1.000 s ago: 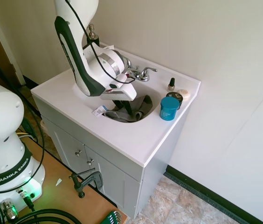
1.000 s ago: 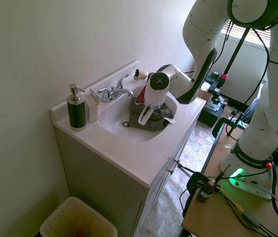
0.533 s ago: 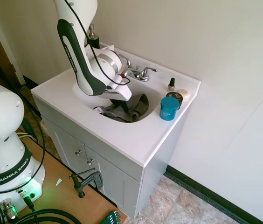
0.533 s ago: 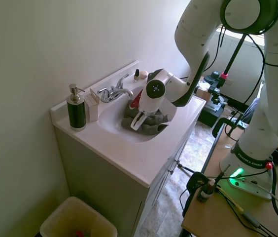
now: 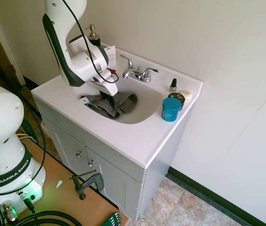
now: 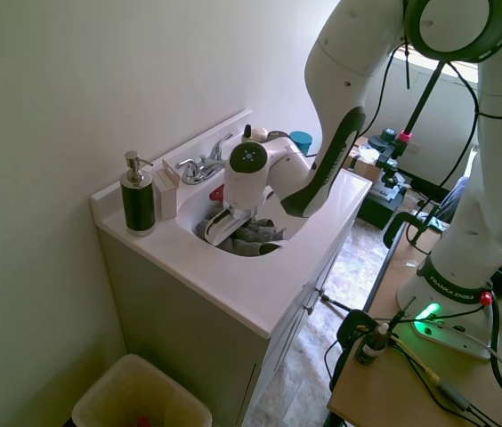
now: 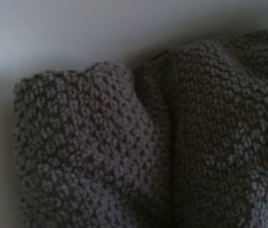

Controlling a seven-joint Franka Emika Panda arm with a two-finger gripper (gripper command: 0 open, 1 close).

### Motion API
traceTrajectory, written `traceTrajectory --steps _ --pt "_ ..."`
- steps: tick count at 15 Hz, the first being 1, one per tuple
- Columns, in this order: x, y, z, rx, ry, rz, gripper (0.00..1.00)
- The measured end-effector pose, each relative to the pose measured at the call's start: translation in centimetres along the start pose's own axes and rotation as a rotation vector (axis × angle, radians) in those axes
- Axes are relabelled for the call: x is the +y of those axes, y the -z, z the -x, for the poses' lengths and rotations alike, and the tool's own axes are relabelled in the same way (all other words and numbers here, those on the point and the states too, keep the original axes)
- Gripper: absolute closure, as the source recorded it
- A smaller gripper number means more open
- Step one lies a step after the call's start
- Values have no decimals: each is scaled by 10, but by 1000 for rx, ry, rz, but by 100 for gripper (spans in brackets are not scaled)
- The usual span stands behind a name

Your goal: Sanitize the sink

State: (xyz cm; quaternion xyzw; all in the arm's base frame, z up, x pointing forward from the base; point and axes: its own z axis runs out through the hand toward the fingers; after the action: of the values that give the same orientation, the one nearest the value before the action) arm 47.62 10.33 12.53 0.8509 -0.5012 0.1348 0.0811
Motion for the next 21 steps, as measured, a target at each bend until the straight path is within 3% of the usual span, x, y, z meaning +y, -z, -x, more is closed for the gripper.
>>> traceTrajectory --steps 4,11,16,21 --pt "-13 7 -5 -133 -109 60 100" --pt "-11 5 -31 -364 -287 93 100" --pt "-13 12 -34 -506 -408 56 100" --pt "-13 31 -36 -617 -444 -33 100"
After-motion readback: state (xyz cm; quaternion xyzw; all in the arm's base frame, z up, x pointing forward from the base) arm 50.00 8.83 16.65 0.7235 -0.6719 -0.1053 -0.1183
